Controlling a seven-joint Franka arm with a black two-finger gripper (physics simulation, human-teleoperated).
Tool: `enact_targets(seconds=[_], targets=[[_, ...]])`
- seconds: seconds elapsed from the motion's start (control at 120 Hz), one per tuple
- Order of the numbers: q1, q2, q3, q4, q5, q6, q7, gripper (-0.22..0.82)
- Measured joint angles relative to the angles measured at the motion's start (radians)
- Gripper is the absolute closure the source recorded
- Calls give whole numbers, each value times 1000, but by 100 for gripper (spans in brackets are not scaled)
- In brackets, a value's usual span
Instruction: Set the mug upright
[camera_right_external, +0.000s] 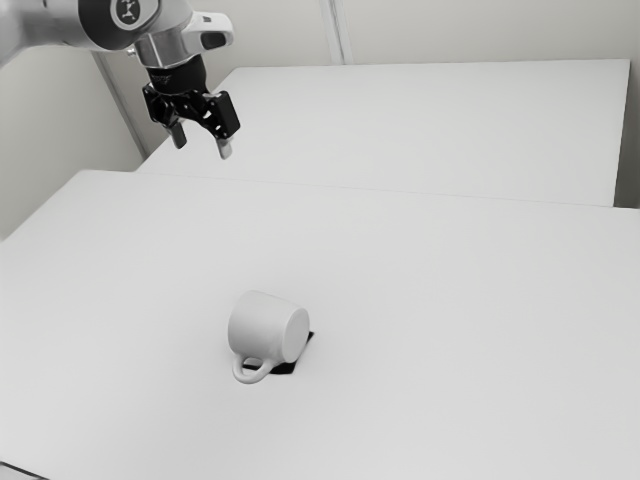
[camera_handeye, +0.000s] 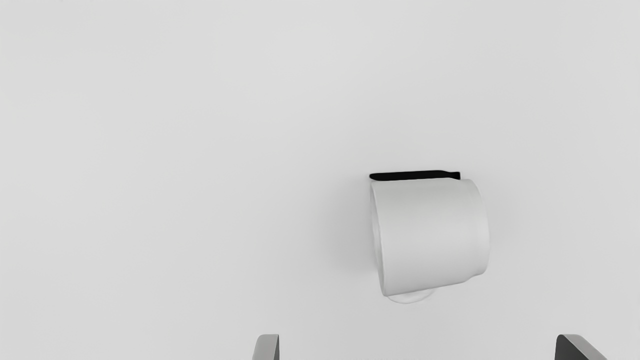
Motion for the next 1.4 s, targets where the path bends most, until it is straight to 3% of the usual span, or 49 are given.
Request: enact_targets(seconds=[0.3,0.708,1.208,1.4], targets=[[-2,-17,-3,-35,-22,5,0,0],[42,-128,4,-295,-121,113,8,0],[79,-169,52,-678,-383,423,126,0],[79,-177,61,-766,-493,527,204,0]])
